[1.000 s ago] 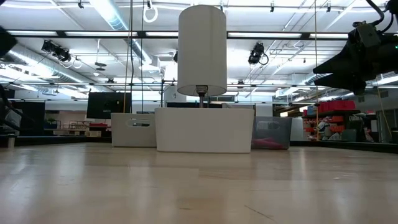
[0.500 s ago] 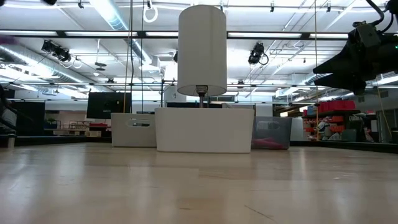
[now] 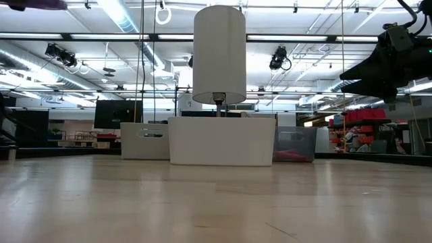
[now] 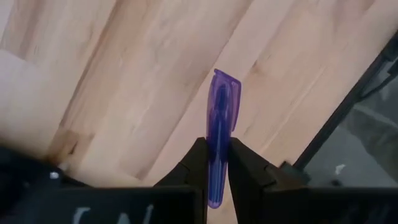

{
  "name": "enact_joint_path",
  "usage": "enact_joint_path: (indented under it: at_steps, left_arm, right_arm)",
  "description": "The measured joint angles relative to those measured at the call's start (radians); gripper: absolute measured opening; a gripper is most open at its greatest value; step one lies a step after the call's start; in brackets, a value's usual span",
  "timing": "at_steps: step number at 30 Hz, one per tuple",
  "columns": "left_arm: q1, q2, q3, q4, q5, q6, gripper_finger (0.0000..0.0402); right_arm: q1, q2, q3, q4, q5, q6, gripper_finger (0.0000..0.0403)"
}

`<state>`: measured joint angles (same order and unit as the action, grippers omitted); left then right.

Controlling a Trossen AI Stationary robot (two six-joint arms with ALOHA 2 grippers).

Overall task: Pick & Place Markers
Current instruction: Put the purple pen into the white bin

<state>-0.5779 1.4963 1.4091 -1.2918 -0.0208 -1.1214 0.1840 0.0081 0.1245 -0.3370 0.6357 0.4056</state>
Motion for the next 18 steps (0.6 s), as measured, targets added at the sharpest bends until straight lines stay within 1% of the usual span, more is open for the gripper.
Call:
enact_joint_path:
  at_steps: [7,9,18]
  left_arm:
    - [0.046,0.0,0.021,-0.048,0.062,0.149,0.0041]
    - [0.08,0.0,0.021,-0.047,0.082,0.199,0.0041]
    - [0.269,0.002,0.021,-0.047,0.105,0.425,0.0041]
  right_arm:
    - [0.0,0.0,0.0,0.0,0.0,0.0,0.0242]
    - [0.0,0.0,0.0,0.0,0.0,0.0,0.0242]
    - [0.0,0.0,0.0,0.0,0.0,0.0,0.0242]
